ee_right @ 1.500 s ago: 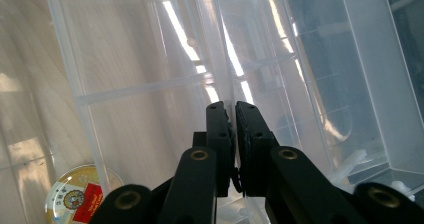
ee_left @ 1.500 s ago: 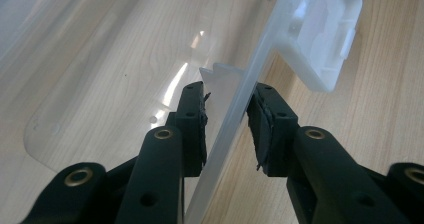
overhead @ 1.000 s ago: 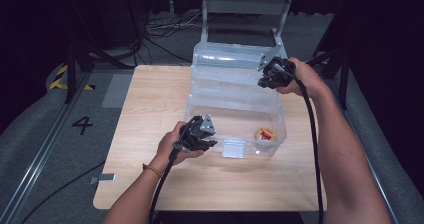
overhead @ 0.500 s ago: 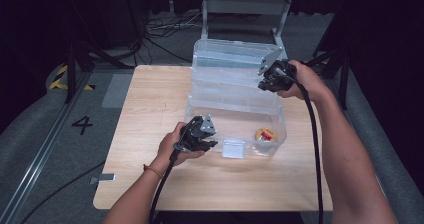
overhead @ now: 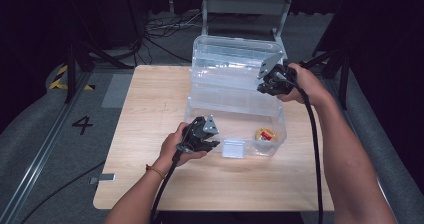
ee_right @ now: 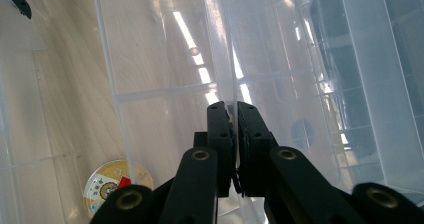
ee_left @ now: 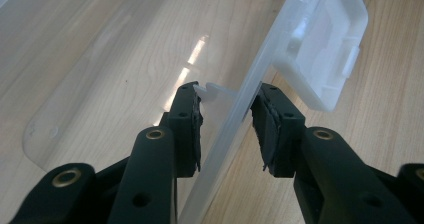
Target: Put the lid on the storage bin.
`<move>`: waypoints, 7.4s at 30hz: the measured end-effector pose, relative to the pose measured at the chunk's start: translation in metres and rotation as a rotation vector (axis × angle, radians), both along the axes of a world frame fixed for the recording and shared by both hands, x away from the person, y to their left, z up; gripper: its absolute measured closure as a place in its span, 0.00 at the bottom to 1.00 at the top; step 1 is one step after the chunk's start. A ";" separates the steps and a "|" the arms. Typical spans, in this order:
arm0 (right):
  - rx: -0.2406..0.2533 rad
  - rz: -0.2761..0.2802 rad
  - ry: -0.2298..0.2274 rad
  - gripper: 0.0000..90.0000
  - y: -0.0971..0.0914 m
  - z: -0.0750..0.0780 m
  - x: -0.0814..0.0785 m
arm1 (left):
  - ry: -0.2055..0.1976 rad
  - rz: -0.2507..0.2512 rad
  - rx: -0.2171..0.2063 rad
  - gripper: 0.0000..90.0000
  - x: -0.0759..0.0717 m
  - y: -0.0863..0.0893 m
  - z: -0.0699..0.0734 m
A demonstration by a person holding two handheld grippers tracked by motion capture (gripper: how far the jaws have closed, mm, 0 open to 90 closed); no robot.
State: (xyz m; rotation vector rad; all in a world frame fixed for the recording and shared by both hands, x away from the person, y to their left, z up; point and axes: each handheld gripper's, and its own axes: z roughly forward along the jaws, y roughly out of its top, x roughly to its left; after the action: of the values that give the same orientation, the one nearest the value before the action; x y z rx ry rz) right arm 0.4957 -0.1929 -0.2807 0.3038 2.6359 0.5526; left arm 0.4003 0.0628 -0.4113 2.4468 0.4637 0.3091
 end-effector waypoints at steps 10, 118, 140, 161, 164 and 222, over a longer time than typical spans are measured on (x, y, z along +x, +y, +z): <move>0.035 -0.006 -0.014 0.95 0.002 -0.003 0.005 | -0.001 0.018 -0.004 0.72 -0.001 -0.002 0.000; 0.216 0.020 -0.034 0.89 -0.017 -0.028 -0.059 | -0.138 -0.013 0.084 0.74 -0.013 -0.002 0.006; 0.241 0.016 -0.036 0.88 -0.019 -0.032 -0.062 | -0.167 -0.030 0.070 0.73 -0.018 0.001 0.015; 0.268 0.016 -0.032 0.87 -0.021 -0.034 -0.063 | -0.196 0.022 -0.134 0.94 -0.018 0.051 0.041; 0.273 0.016 -0.030 0.87 -0.021 -0.035 -0.063 | -0.201 0.065 -0.163 0.94 -0.015 0.060 0.043; 0.253 0.020 -0.029 0.87 -0.018 -0.041 -0.074 | -0.199 0.246 -0.471 1.00 0.096 0.093 0.104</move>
State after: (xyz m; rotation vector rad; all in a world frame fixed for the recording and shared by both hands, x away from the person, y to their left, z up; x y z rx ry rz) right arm 0.4219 -0.2105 -0.3220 0.3429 2.5446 0.8922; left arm 0.4961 0.1553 -0.3071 1.8840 0.6670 0.4808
